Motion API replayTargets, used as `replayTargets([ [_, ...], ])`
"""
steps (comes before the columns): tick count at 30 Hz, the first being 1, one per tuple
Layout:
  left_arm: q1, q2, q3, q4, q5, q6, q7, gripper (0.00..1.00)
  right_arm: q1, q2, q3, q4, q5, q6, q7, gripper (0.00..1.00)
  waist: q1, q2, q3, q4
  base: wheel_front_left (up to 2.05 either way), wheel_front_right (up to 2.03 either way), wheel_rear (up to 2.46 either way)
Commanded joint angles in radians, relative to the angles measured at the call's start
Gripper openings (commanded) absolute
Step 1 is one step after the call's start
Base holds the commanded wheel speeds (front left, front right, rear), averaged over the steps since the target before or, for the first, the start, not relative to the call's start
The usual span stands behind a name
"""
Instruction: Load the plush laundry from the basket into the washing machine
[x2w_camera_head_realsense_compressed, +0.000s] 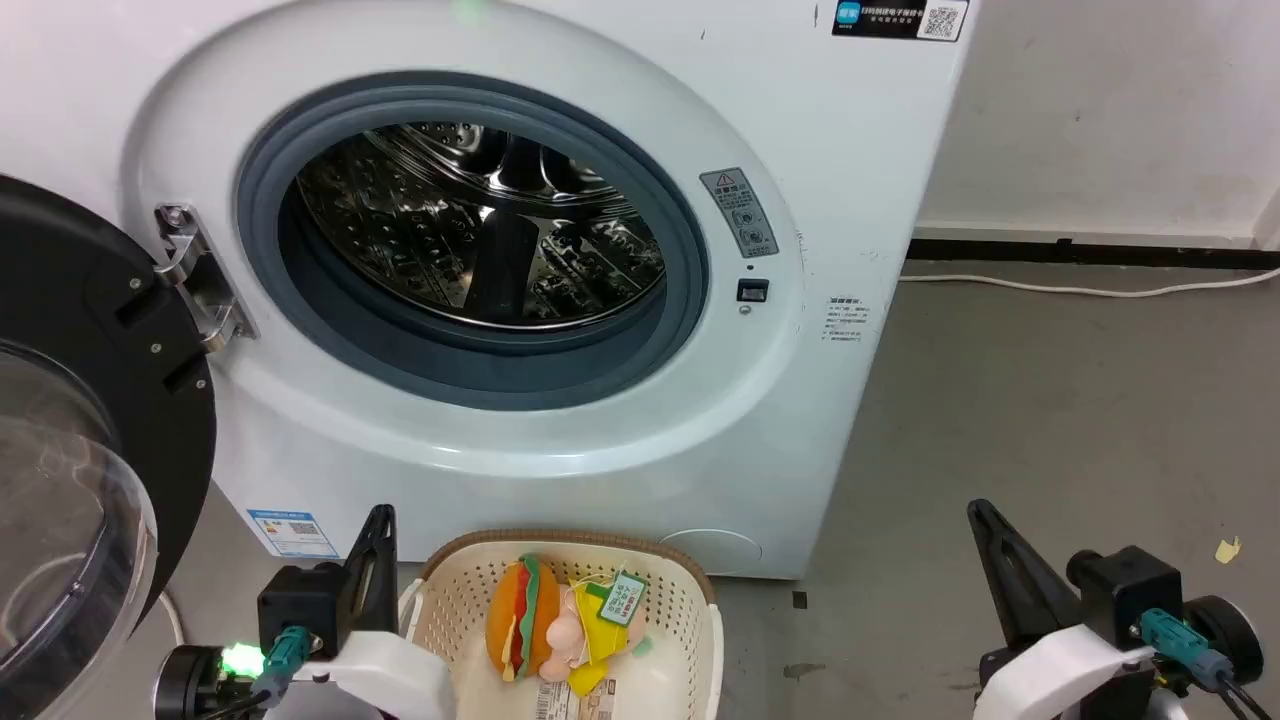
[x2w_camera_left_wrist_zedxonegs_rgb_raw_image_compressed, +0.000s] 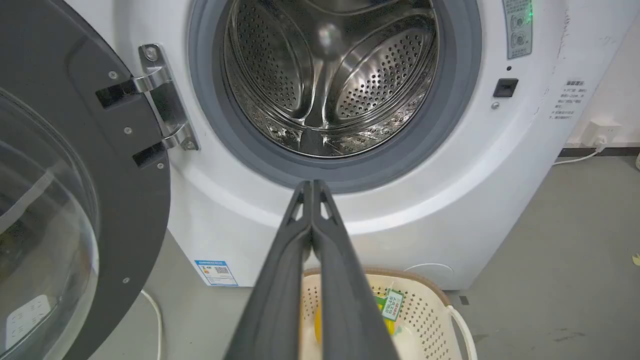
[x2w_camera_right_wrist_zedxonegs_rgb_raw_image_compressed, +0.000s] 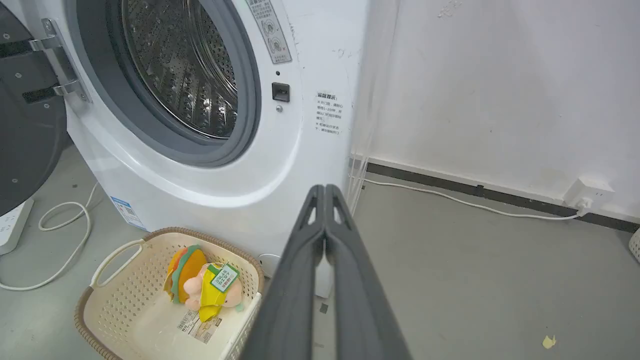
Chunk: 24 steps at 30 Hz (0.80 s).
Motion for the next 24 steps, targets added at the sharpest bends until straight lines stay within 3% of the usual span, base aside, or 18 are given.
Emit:
replayTargets([
  [1,-0.015,0.000,0.001,-0.004,0.002,-0.005,0.000,0.00,-0.012,0.000,-0.002,-0.004,-0.007,-0.001,0.001,0.00,0.0000,0.0000,0.000,0.000,0.00,0.00,0.00],
  [24,-0.015,0.000,0.001,-0.004,0.002,-0.005,0.000,0.00,-0.012,0.000,-0.002,-0.004,-0.007,-0.001,0.001,0.00,0.0000,0.0000,0.000,0.000,0.00,0.00,0.00],
])
